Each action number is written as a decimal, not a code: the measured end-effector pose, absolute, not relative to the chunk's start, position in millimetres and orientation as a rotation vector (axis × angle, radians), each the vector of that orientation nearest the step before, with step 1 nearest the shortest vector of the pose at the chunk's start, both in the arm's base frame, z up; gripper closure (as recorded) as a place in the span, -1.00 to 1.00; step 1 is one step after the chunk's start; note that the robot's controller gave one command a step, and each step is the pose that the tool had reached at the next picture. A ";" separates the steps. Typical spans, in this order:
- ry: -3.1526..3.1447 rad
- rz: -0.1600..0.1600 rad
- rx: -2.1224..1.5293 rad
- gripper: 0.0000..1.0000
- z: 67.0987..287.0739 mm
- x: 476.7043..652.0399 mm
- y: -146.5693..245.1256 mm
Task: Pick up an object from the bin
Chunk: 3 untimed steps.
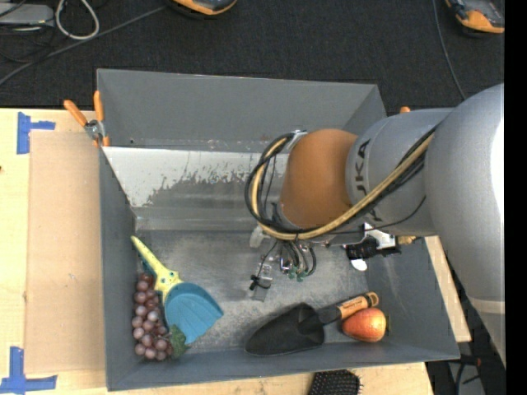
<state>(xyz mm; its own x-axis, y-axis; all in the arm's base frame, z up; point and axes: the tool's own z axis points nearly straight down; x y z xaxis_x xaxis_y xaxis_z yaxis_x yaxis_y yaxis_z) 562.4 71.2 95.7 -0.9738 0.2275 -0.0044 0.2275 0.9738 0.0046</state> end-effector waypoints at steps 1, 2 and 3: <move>3.132 0.005 -0.175 -1.00 76.7 545.9 33.5; 3.137 0.006 0.088 -1.00 72.5 534.3 75.5; 3.134 0.002 0.061 -1.00 70.9 537.2 89.7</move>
Offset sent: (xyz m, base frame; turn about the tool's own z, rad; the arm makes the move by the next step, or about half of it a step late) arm -0.0353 0.0304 -0.0257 -0.0934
